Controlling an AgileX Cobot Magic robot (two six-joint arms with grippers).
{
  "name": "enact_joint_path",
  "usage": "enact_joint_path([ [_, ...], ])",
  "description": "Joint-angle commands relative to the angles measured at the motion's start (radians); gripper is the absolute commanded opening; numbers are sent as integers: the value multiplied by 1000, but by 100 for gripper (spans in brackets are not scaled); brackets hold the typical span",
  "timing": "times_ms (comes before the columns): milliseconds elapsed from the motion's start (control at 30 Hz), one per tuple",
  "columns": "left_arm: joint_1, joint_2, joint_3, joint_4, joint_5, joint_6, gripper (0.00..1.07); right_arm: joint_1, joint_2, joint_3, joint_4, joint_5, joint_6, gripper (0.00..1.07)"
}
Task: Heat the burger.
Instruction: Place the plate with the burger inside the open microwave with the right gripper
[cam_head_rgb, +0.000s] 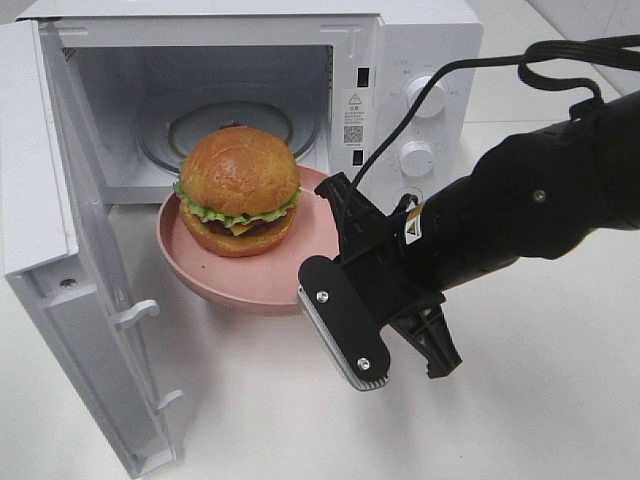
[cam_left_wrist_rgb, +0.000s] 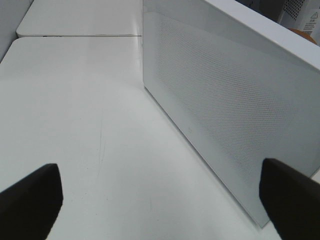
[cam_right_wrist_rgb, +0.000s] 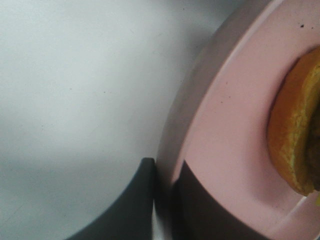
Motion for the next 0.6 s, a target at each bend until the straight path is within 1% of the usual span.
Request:
enact_joint_path([
  [33,-4,-20,2,-10,-10,-2,100,-6,8,-39,3,-69,7,0],
  [200,-4,-20,2,-10,-10,-2,100,-6,52,-86,3,-68,7,0],
  [333,-4,-20,2,-10,-10,-2,100,-14,91,-144,-4,-63,9,0],
  [367,-4,-20,2,-10,-10,-2,100,-14,91,-144,-4,-63,9,0],
  [433,-4,-20,2,-10,-10,-2,100,-15,117,-180,-39,-44,36,0],
  [500,-4,-20,2,-10,-10,-2,100,-15,127,-193,-55,-37,51,0],
  [533,-4,-20,2,-10,-10,-2,100,-15,141,-215,-87,-36,87,0],
  [600,-4,-20,2,-10,-10,-2,100,-15,148,-224,-100,-35,102,0],
])
